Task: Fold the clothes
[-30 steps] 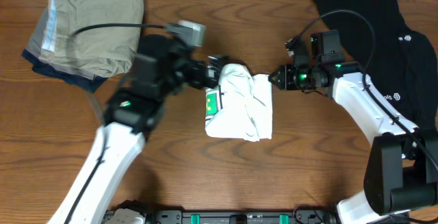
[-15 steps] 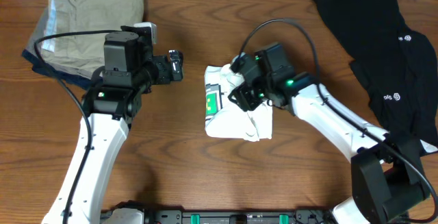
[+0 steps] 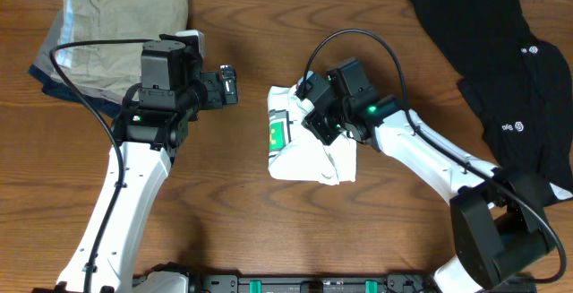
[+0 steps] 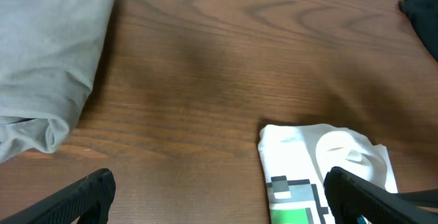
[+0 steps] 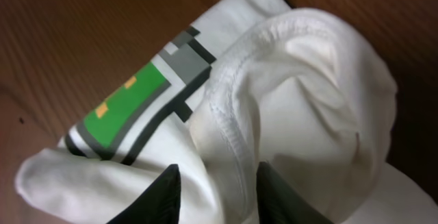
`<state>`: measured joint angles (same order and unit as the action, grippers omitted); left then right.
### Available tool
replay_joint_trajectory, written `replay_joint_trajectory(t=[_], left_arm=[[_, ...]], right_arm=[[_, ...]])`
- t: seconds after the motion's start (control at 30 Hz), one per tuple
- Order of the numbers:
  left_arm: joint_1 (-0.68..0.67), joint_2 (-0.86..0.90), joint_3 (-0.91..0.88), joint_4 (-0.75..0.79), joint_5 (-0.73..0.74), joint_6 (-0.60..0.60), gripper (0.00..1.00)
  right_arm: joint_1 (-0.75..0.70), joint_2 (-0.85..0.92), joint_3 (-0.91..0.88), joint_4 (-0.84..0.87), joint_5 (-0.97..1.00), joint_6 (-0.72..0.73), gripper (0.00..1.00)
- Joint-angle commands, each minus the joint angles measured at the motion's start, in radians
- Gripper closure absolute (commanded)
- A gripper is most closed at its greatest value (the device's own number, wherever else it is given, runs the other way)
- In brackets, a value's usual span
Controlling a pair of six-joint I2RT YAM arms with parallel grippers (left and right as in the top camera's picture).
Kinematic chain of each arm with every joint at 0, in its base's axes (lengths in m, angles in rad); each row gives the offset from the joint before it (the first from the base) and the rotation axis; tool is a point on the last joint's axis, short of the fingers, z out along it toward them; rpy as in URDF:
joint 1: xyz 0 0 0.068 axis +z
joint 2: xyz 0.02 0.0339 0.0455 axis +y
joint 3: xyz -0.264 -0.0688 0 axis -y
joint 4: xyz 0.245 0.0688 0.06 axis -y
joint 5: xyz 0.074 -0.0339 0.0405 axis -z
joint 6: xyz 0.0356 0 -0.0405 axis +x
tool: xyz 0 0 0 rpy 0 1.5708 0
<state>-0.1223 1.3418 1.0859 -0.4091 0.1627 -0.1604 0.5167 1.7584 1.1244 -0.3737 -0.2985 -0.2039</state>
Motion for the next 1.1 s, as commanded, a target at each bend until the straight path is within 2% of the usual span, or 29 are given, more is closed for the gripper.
replay_joint_trajectory(t=[0.0,0.17,0.43,0.57,0.8,1.07], left_arm=[[0.004,0.009,0.010,-0.002,-0.023,0.005,0.02],[0.004,0.009,0.010,-0.002,-0.023,0.005,0.02],[0.004,0.009,0.010,-0.002,-0.023,0.005,0.02],[0.004,0.009,0.010,-0.002,-0.023,0.005,0.02],[0.004,0.009,0.010,-0.002,-0.023,0.006,0.02],[0.004,0.009,0.010,-0.010,-0.023,0.006,0.02]], right_arm=[[0.008,0.009,0.013,0.003,0.003,-0.022,0.69],[0.011,0.013,0.013,-0.006,-0.001,-0.023,0.72],[0.013,0.051,0.013,0.033,0.008,-0.021,0.85],[0.013,0.062,0.013,0.040,0.014,-0.021,0.98],[-0.014,0.063,0.026,0.079,0.178,0.144,0.99],[-0.151,0.044,0.073,0.054,0.185,0.301,0.99]])
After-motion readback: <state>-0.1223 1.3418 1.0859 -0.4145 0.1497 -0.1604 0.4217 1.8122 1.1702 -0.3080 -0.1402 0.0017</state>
